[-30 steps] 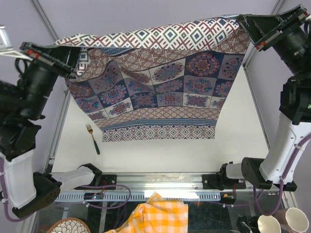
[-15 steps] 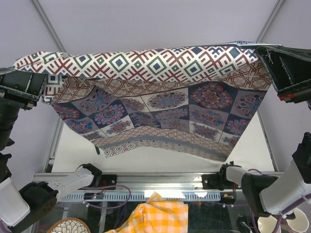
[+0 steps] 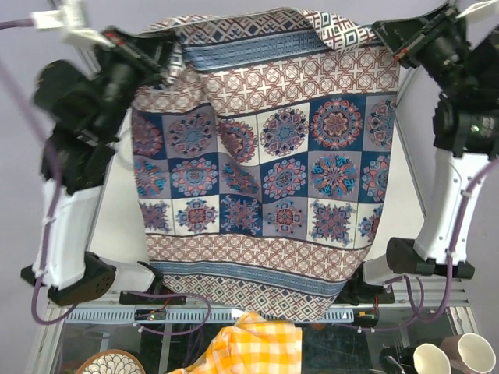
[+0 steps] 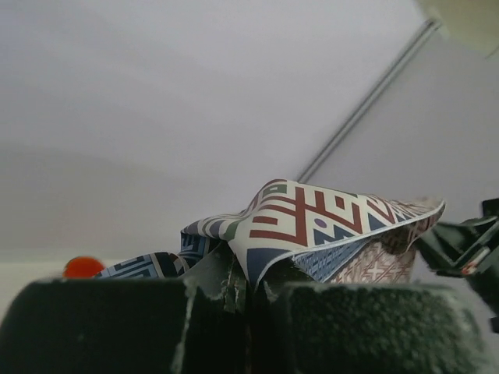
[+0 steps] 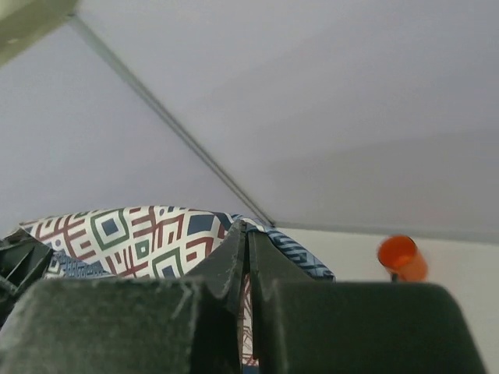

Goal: Set the dinner table for one person
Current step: Flatten out the napkin at the center of the board.

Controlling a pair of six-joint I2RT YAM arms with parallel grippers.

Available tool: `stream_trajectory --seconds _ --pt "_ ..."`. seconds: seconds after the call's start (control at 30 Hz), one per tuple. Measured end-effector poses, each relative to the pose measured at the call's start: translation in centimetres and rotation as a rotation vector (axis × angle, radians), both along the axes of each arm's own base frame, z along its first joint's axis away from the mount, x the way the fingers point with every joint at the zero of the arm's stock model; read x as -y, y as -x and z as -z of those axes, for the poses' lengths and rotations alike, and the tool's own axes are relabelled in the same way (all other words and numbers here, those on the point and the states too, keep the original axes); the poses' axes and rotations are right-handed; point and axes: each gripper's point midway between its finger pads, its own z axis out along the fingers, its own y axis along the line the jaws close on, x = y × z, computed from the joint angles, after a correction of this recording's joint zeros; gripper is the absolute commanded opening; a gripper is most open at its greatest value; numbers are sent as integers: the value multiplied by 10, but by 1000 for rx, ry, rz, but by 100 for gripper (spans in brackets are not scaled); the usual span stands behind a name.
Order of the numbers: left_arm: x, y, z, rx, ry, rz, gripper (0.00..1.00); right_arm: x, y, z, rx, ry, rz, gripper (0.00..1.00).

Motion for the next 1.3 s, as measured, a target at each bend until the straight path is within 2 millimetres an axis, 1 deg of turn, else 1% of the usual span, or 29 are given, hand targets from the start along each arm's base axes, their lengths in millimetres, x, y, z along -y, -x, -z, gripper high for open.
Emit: stream_trajectory --seconds 0.03,0.07,0.17,0.2,0.23,0.3,0.33,0.4,0.47,0.53,0.63,0.67,0.7,0.73,0.77,0.8,0.83,0.87,0.9,0.93,0.97,1.03,1.13,1.2,1.3 --pt "6 -15 12 -26 -22 -15 0 4 -17 15 -46 1 16 0" --pt "13 -32 28 -56 -57 -31 0 9 -38 36 -106 4 37 0" --pt "33 -80 86 -163 -179 -70 0 17 -72 78 -222 13 73 0" --pt "37 -92 103 -194 -219 -84 0 19 -80 88 -247 17 82 0" --pt "40 -101 114 -211 -251 -94 0 21 -86 96 -263 21 90 0" --pt "42 -115 135 -239 -311 -114 0 23 -92 101 -269 27 99 0" --pt "40 -119 141 -245 -336 -127 0 24 -95 101 -260 28 107 0" --pt "36 -122 145 -242 -362 -149 0 26 -97 96 -232 32 118 0" --pt "31 -120 141 -221 -368 -169 0 26 -98 89 -198 38 122 0" --pt "26 -114 139 -208 -361 -180 0 26 -96 89 -184 43 122 0" --pt "15 -98 143 -208 -357 -188 0 25 -87 101 -206 46 119 0" --pt "12 -94 144 -209 -354 -191 0 24 -83 107 -217 48 116 1" --pt "8 -88 145 -211 -349 -198 0 24 -78 112 -227 52 113 10" --pt "5 -84 145 -210 -345 -200 0 23 -74 115 -232 55 112 24" --pt "2 -78 147 -212 -339 -200 4 22 -66 121 -241 64 110 37" --pt "-1 -73 148 -215 -333 -199 10 22 -62 123 -247 64 110 48" --pt "-3 -68 150 -218 -326 -197 13 22 -56 124 -246 69 111 54" --pt "-6 -63 154 -223 -321 -194 17 22 -49 126 -245 78 114 58" --pt "-7 -59 158 -228 -318 -190 23 22 -40 127 -243 85 119 62" --pt "-9 -55 162 -234 -316 -184 28 22 -34 127 -240 88 123 69" --pt "-9 -51 165 -238 -311 -176 30 22 -25 125 -231 94 127 72" --pt "-10 -41 174 -254 -290 -150 31 22 -11 118 -205 100 137 73" --pt "-10 -33 179 -259 -270 -131 30 21 6 106 -160 109 143 73" --pt "-12 -27 183 -266 -254 -121 28 21 11 103 -148 109 145 72" --pt "-15 -19 185 -269 -234 -118 26 21 10 104 -152 108 144 71"
